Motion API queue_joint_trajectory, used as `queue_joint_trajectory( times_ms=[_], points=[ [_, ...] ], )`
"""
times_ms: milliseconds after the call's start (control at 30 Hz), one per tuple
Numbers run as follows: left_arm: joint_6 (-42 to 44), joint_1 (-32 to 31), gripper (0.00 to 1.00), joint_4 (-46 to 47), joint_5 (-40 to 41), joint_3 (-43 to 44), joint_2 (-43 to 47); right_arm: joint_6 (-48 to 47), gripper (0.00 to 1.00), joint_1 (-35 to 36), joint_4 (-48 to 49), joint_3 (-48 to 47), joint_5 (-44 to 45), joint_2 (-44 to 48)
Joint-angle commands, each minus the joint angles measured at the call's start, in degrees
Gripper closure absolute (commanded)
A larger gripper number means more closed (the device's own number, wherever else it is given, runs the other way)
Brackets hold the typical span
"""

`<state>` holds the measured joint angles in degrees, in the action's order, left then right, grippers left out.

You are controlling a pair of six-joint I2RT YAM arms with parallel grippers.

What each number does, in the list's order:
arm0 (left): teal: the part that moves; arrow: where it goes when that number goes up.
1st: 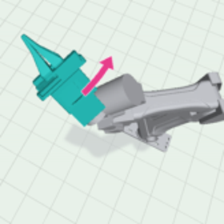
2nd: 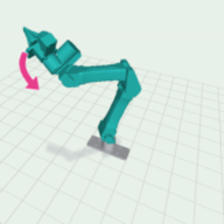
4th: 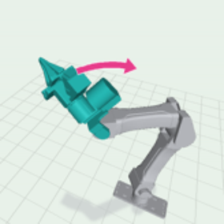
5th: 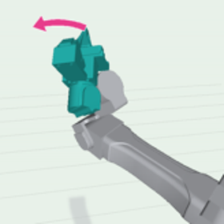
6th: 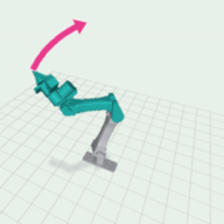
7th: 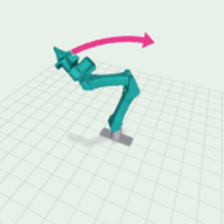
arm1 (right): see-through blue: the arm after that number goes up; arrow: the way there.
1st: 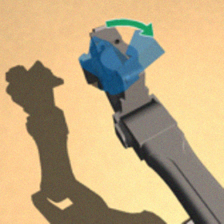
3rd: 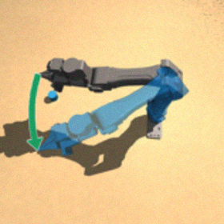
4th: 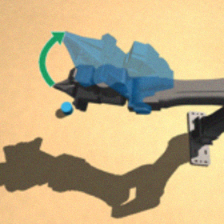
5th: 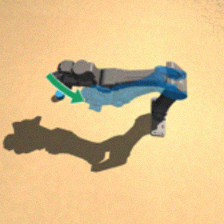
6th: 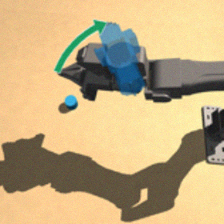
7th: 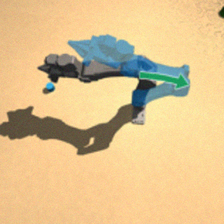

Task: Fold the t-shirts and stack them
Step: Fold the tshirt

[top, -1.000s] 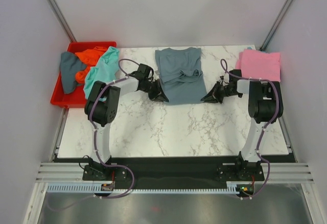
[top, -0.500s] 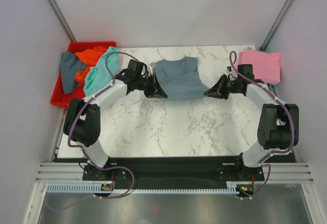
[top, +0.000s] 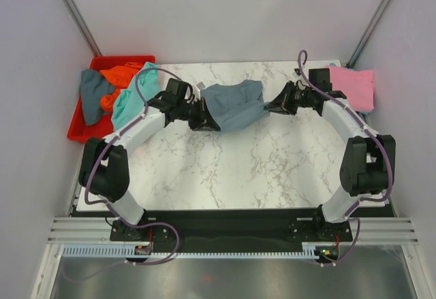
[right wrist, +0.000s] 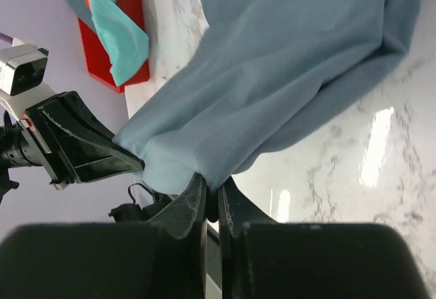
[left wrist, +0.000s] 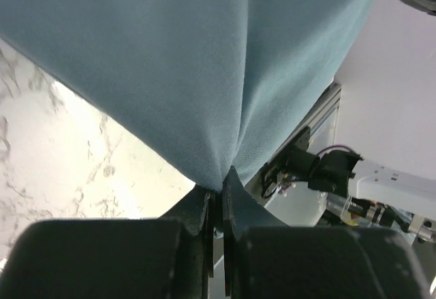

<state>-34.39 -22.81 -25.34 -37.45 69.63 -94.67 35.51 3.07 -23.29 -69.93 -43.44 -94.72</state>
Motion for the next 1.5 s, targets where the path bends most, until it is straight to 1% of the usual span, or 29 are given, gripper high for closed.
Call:
queue_joint_trajectory(
  times_ms=[0, 33, 167, 200, 233, 267, 300, 367, 400, 467, 500, 567, 600, 733, 900, 933, 967, 1000, 1033, 1067, 1100, 1133, 1233, 1267, 1300, 1367, 1467],
  points=[
    [2.4, 2.6, 0.98, -0.1, 0.3, 7.8, -1.1, -0.4, 1.00, 0.1, 4.7, -7.3, 2.1, -4.5],
    [7.0, 3.1, 0.98, -1.5, 3.1, 9.1, -3.4, -0.4, 1.00, 0.0, 5.0, -9.9, 2.0, -5.6],
    [8.8, 5.5, 0.98, -2.2, 3.9, 15.0, -8.0, -0.9, 1.00, 0.2, 6.3, -16.7, 2.2, -12.1],
    [9.4, 6.3, 0.98, -2.1, 4.8, 16.9, -10.2, -0.9, 1.00, 0.3, 6.7, -18.1, 2.2, -13.8],
    [10.0, 6.5, 0.98, -2.1, 5.1, 17.9, -11.3, -0.7, 1.00, 0.4, 7.0, -21.0, 2.3, -17.0],
    [10.5, 6.9, 0.98, -2.2, 5.5, 18.9, -12.5, 0.1, 1.00, 0.4, 8.2, -22.5, 2.2, -18.8],
    [11.4, 7.3, 0.98, -2.1, 6.2, 20.5, -14.5, 0.5, 1.00, 0.4, 9.1, -23.9, 2.0, -22.5],
    [12.3, 7.6, 0.98, -1.8, 7.0, 22.1, -16.8, 1.5, 1.00, 1.0, 10.7, -29.3, 2.3, -26.1],
    [12.6, 7.7, 0.98, -1.7, 7.2, 23.8, -18.8, 2.1, 1.00, 1.2, 11.4, -32.8, 2.2, -29.6],
    [13.4, 7.8, 0.98, -1.2, 7.9, 25.6, -20.6, 3.1, 1.00, 2.2, 13.2, -36.4, 2.0, -33.1],
    [13.8, 7.9, 0.98, -1.1, 8.9, 27.8, -21.8, 3.8, 1.00, 2.5, 13.5, -38.2, 1.9, -36.0],
    [15.5, 7.9, 0.98, -0.9, 9.9, 30.3, -25.0, 4.4, 1.00, 3.3, 14.8, -43.2, 1.6, -38.9],
    [16.0, 7.8, 0.98, -0.8, 11.8, 32.4, -26.0, 5.4, 1.00, 3.4, 15.0, -45.8, 1.8, -41.5],
    [18.1, 7.9, 0.98, -0.2, 15.1, 37.5, -30.6, 7.6, 1.00, 3.8, 17.7, -50.5, 2.3, -46.3],
    [19.5, 7.9, 0.98, 0.8, 19.2, 43.3, -35.5, 7.4, 1.00, 3.6, 18.0, -54.3, 2.9, -49.9],
    [19.5, 7.9, 0.97, 0.9, 19.8, 43.8, -36.1, 7.5, 1.00, 3.5, 18.5, -55.0, 3.4, -50.1],
    [19.6, 8.0, 0.92, 1.2, 20.5, 44.5, -36.6, 7.4, 1.00, 3.5, 18.7, -55.3, 3.8, -50.4],
    [19.6, 7.9, 0.71, 1.3, 21.8, 45.3, -37.4, 7.2, 1.00, 3.4, 19.1, -55.7, 4.2, -50.7],
    [19.8, 7.8, 0.56, 1.3, 22.8, 45.9, -37.7, 7.2, 0.97, 3.3, 20.3, -55.9, 4.3, -51.1],
    [20.4, 7.8, 0.46, 1.3, 23.6, 46.4, -37.7, 6.6, 0.76, 3.3, 20.7, -56.3, 4.4, -51.2],
    [20.8, 7.8, 0.40, 1.2, 24.8, 47.3, -37.6, 6.1, 0.62, 3.1, 21.0, -57.0, 4.5, -51.0],
    [21.0, 7.9, 0.34, 0.7, 25.6, 47.9, -36.6, 4.9, 0.50, 3.0, 21.4, -57.3, 4.5, -50.5],
    [20.0, 8.7, 0.29, 0.7, 25.6, 48.1, -32.4, 3.0, 0.42, 2.5, 21.3, -58.3, 4.1, -47.2],
    [19.5, 9.0, 0.28, 0.6, 25.5, 47.1, -31.1, 2.5, 0.35, 2.1, 21.2, -58.4, 3.9, -46.3],
    [19.3, 9.4, 0.27, 0.5, 25.5, 46.3, -30.1, 1.7, 0.33, 1.9, 21.2, -58.1, 3.7, -44.4],
    [18.9, 9.4, 0.27, 0.0, 25.1, 44.1, -27.3, 1.7, 0.32, 1.5, 21.0, -57.3, 3.5, -42.9],
    [17.7, 9.5, 0.24, -0.9, 21.3, 37.9, -25.3, 3.2, 0.32, 1.6, 20.9, -53.4, 1.8, -40.7]
  ],
)
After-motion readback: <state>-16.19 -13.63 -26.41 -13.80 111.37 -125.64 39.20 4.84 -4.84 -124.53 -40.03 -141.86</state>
